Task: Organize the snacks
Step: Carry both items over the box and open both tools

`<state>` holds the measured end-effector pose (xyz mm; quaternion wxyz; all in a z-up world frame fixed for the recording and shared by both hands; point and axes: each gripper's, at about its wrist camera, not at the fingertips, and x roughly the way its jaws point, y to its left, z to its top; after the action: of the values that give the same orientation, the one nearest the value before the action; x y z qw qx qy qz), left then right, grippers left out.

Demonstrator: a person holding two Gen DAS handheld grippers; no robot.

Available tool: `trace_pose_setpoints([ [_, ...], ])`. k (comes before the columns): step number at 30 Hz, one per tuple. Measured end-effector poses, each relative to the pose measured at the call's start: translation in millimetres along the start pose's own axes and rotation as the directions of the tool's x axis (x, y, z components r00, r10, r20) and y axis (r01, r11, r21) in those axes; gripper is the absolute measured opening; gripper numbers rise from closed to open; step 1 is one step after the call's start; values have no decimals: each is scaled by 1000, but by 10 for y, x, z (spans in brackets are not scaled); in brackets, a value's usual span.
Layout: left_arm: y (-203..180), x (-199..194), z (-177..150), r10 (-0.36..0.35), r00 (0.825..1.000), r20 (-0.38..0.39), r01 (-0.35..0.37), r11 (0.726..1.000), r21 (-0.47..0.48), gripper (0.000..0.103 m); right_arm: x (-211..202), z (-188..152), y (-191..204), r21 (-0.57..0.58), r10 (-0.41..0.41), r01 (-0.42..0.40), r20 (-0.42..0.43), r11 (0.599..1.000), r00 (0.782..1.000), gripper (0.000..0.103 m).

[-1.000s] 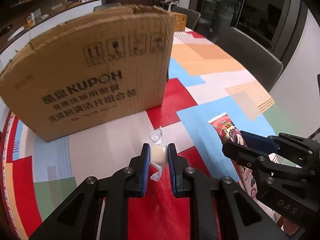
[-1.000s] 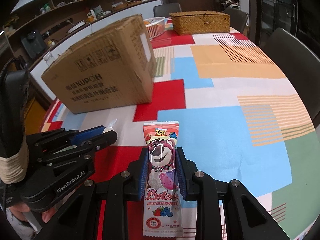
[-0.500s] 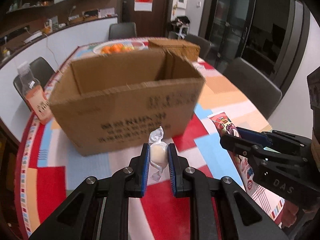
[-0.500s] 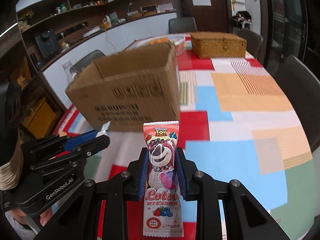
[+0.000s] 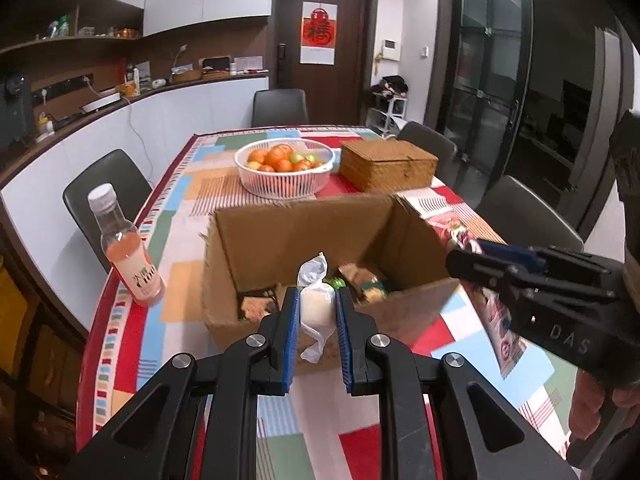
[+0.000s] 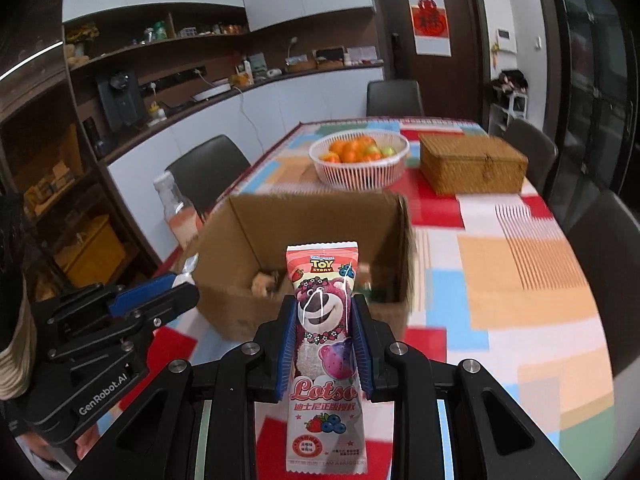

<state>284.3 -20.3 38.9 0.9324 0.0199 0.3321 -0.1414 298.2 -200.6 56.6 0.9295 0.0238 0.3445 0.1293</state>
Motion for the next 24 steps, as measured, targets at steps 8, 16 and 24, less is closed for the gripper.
trace_pose_setpoints([
  [8, 94, 155, 323, 33, 999, 10, -33, 999, 5, 19, 195, 444, 82, -21, 8, -7, 14, 1000, 1000, 28],
  [16, 215, 603, 561, 39, 997, -63, -41, 999, -32, 19, 571, 744, -5, -4, -11, 10, -41, 1000, 999, 28],
  [24, 190, 897, 565, 89, 989, -115, -91, 996, -16, 31, 901, 738, -127, 22, -40, 43, -112, 999, 993, 31],
])
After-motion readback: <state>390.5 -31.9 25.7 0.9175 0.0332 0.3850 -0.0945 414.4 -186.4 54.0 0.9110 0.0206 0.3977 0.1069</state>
